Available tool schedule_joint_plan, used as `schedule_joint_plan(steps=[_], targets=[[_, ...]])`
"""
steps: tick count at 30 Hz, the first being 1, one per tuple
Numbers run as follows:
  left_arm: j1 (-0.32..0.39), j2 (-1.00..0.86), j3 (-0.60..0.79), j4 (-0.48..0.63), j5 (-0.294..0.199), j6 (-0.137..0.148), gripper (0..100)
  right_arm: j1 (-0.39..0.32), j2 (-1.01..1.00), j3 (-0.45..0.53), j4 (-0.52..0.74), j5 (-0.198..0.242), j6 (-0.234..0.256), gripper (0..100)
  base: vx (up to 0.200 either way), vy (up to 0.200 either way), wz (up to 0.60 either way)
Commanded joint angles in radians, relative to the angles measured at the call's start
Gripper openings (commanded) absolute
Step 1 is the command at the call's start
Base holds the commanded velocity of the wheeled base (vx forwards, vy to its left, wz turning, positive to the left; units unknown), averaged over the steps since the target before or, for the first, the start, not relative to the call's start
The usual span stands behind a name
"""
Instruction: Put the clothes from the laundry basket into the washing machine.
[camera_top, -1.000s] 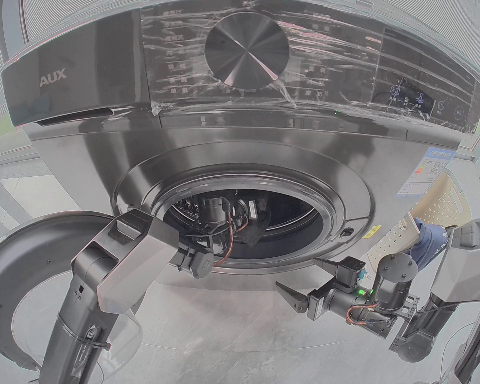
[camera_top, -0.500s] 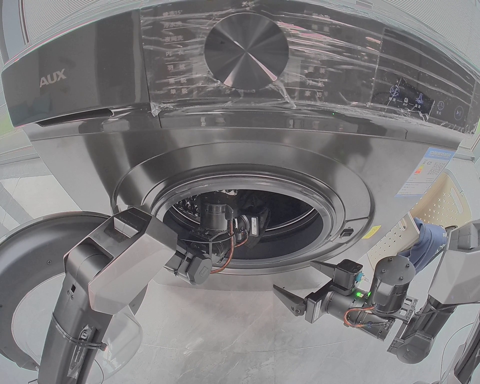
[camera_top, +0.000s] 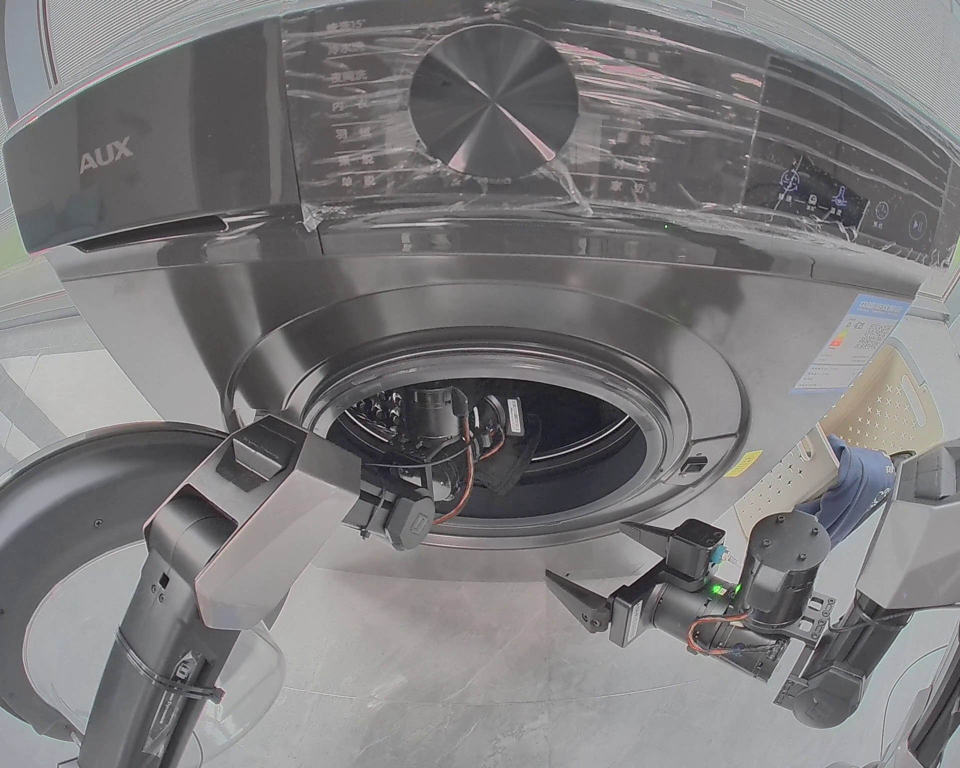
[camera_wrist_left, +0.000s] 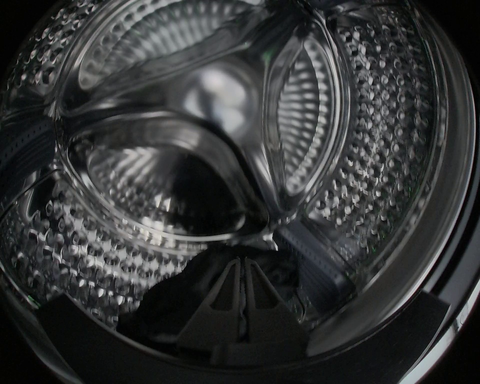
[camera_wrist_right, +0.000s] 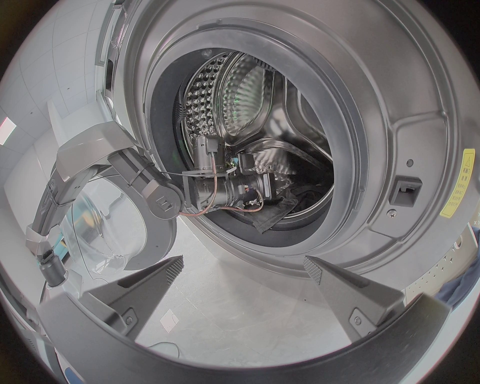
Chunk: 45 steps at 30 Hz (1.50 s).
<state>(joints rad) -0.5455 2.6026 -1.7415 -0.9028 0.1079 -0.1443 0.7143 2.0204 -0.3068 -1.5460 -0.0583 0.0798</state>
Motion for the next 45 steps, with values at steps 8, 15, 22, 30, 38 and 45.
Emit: schedule_joint_plan(steps=[8, 15, 22, 30, 38, 45], targets=[[0.006, 0.120, -0.259, -0.050, 0.044, -0.001, 0, 0.001, 0.000, -0.002, 0.000, 0.000, 0.000, 100, 0.000, 0.000, 0.00], [0.003, 0.111, -0.259, -0.050, 0.059, -0.003, 0, -0.001, 0.001, 0.000, 0.000, 0.000, 0.000, 100, 0.000, 0.000, 0.00], [-0.027, -0.098, 0.011, -0.045, 0.065, -0.005, 100, -0.015, -0.008, 0.000, 0.000, 0.002, 0.000, 100, 0.000, 0.000, 0.00], [-0.068, -0.277, 0.427, -0.042, 0.036, 0.054, 100, -0.018, -0.005, 0.002, 0.000, 0.002, 0.000, 100, 0.000, 0.000, 0.00], [-0.067, -0.219, 0.505, -0.054, -0.014, 0.083, 100, -0.013, -0.003, 0.002, 0.000, 0.002, 0.000, 100, 0.000, 0.000, 0.00], [-0.056, -0.153, 0.468, -0.050, -0.051, 0.106, 100, -0.009, 0.000, 0.002, 0.000, 0.000, 0.000, 100, 0.000, 0.000, 0.00]])
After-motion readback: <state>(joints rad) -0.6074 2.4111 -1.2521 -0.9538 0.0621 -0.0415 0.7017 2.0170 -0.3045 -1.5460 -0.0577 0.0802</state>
